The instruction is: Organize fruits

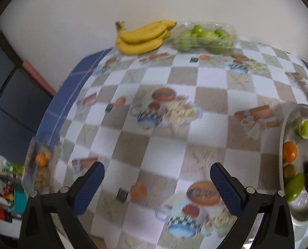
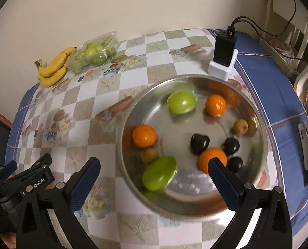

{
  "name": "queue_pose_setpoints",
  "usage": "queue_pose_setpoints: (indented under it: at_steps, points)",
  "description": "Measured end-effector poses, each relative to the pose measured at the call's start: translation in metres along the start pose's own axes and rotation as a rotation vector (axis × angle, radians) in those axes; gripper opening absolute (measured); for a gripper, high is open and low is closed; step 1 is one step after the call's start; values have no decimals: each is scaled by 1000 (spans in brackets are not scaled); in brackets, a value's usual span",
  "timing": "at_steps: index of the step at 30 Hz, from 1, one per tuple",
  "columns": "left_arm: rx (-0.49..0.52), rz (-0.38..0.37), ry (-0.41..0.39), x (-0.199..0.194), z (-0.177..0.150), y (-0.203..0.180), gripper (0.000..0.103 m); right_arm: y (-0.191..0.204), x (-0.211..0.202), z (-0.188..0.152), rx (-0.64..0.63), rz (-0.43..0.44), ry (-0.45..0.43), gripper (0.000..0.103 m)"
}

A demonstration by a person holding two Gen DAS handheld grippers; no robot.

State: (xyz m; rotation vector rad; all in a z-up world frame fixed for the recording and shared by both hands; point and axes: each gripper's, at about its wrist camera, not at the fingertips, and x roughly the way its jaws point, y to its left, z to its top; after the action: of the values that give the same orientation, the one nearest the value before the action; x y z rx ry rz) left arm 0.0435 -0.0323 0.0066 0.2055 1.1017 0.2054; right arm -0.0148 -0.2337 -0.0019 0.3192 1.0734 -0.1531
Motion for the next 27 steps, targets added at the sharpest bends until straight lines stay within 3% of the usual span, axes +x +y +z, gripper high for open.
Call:
queue_pose_setpoints:
  at_steps: [6,14,27]
  points:
    - [4,25,53,-1,-24,15,103,5,-15,-22,-25,-18,-3,103]
    - [11,-15,67,-5,-47,27,103,11,-27,-46,-35,-22,5,103]
    - [25,-56,-23,-33,-62,33,103,25,-44,-71,-90,-45,-33,103]
